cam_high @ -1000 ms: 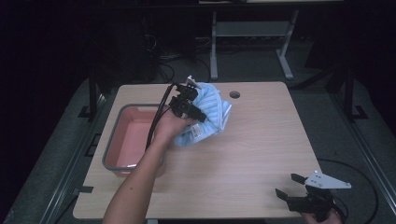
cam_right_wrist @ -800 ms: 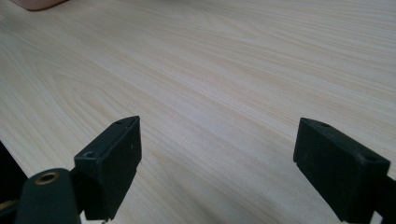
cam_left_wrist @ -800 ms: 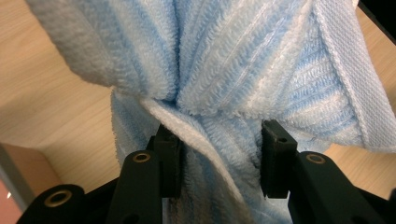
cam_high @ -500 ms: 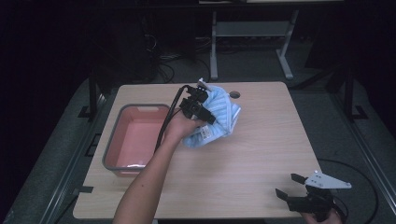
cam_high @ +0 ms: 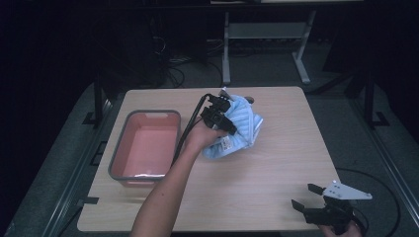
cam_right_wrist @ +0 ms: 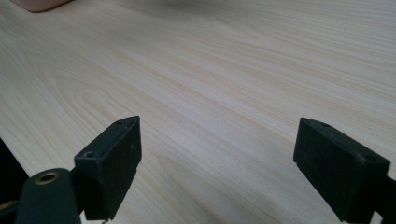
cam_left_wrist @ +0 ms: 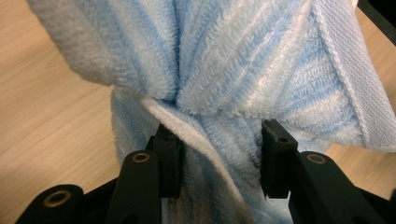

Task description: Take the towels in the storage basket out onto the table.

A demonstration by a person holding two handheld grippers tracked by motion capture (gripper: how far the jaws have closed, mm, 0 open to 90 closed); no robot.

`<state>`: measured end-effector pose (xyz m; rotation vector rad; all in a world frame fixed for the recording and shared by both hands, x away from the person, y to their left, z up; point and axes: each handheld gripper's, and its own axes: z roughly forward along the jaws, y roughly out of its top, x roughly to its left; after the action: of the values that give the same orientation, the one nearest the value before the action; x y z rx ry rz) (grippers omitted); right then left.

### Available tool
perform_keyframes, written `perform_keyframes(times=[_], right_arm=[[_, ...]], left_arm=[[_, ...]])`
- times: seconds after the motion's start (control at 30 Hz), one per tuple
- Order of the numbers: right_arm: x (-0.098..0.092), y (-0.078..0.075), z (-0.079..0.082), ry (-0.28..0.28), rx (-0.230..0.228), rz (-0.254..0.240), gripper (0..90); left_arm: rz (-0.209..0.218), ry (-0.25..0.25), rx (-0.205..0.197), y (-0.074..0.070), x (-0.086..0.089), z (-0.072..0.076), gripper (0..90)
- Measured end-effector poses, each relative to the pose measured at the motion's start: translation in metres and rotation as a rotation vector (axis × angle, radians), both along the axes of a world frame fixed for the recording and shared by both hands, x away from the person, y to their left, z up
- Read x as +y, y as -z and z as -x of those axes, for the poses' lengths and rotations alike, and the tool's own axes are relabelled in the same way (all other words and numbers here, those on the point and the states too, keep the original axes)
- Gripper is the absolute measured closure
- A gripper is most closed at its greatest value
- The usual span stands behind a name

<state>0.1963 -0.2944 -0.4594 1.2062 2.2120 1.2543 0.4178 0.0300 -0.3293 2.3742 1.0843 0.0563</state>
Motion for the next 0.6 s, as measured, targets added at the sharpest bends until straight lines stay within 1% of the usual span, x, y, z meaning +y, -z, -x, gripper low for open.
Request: perform_keyframes(times=[0.3,0.53,0.6], right_arm=[[0.000,-0.001,0.000,0.000,0.002,0.001,14.7],[-0.001,0.000,-0.001,0.000,0.001,0.000,14.6],[-0.001,0.000,-0.001,-0.001,0.001,0.001,14.6]], left_arm=[[-0.002,0.008,0.013,0.010,-0.013,-0.003,58.1],[0.006,0.007,0.021,0.015,-0.019,-0.005,58.1],[0.002,0.009,0.024,0.017,-0.021,-0.005,58.1]])
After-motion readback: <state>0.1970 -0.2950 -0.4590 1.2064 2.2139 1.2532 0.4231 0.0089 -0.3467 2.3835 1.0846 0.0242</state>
